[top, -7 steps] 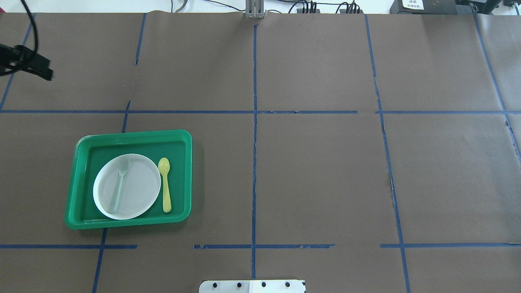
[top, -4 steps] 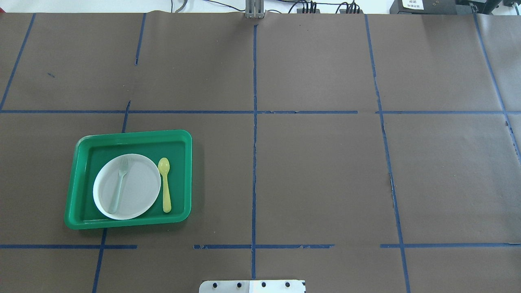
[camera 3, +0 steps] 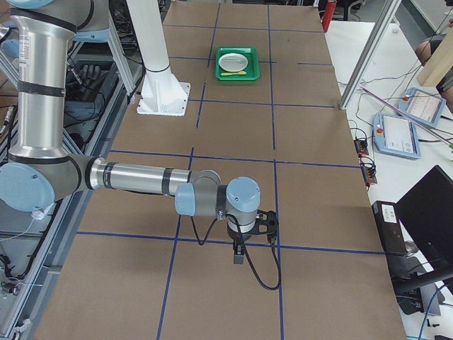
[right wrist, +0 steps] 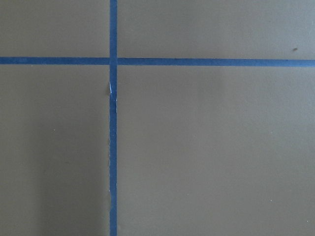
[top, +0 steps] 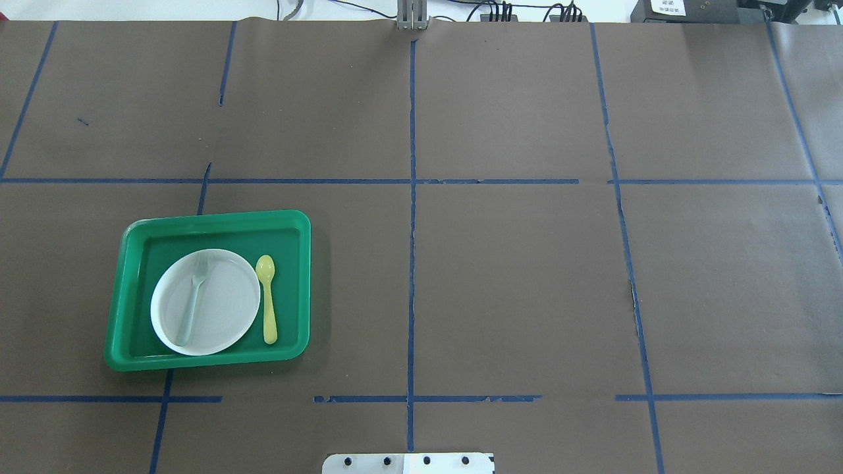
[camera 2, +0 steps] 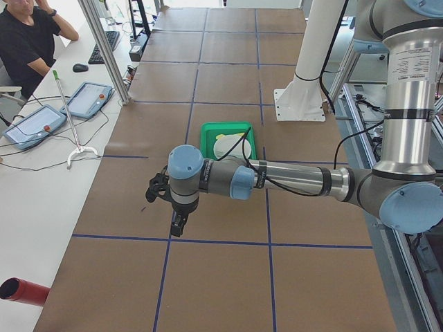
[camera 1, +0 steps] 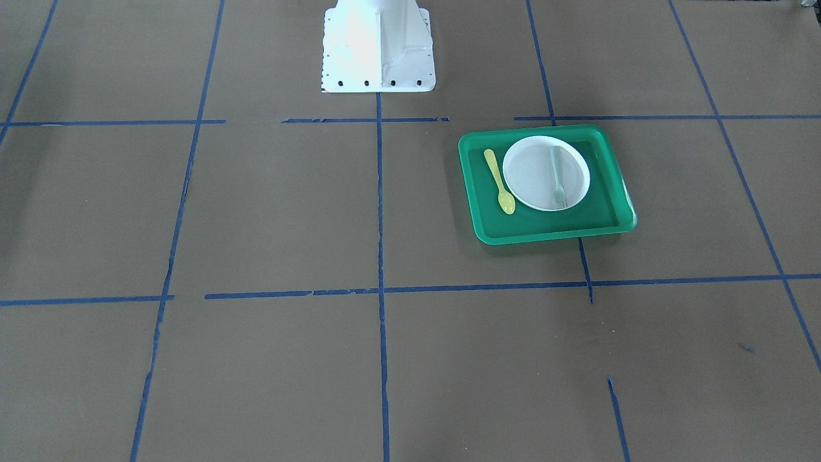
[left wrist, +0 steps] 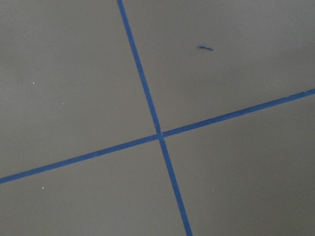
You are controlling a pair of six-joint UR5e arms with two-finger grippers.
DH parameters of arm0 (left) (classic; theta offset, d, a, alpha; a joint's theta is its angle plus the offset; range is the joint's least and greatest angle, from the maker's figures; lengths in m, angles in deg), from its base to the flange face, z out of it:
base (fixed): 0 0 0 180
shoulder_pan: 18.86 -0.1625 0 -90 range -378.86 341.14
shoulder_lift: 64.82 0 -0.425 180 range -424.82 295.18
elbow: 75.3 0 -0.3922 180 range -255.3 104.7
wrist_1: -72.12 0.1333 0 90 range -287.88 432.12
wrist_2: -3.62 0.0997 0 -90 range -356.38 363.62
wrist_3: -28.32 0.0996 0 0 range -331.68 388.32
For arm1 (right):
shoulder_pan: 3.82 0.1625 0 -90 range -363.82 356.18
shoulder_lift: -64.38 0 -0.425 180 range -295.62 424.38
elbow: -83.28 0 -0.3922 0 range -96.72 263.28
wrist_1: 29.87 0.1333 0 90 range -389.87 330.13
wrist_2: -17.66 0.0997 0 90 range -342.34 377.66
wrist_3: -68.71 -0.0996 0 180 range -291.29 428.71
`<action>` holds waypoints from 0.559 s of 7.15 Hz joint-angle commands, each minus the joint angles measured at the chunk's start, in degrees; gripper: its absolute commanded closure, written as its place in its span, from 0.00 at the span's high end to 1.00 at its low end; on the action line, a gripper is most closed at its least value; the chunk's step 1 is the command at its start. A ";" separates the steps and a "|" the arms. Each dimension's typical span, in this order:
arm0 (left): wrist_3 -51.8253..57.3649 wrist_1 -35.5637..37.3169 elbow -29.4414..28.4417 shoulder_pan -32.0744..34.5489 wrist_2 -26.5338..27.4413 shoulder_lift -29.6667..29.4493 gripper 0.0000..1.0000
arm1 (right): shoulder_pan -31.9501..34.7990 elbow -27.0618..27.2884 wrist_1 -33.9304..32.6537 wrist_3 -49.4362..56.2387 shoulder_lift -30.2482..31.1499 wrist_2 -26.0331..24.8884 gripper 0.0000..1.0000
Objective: Place spoon
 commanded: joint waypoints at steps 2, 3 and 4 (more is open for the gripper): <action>-4.32 -0.59 -0.99 0.10 -0.06 2.36 1.00 | 0.00 0.00 -0.06 0.05 0.00 0.00 1.00; -7.48 -0.94 -0.82 0.10 -0.06 2.18 1.00 | 0.00 0.00 -0.06 -0.04 0.00 0.00 1.00; -7.51 -0.94 -0.47 0.10 -0.06 2.18 1.00 | 0.00 0.00 -0.06 -0.04 0.00 0.00 1.00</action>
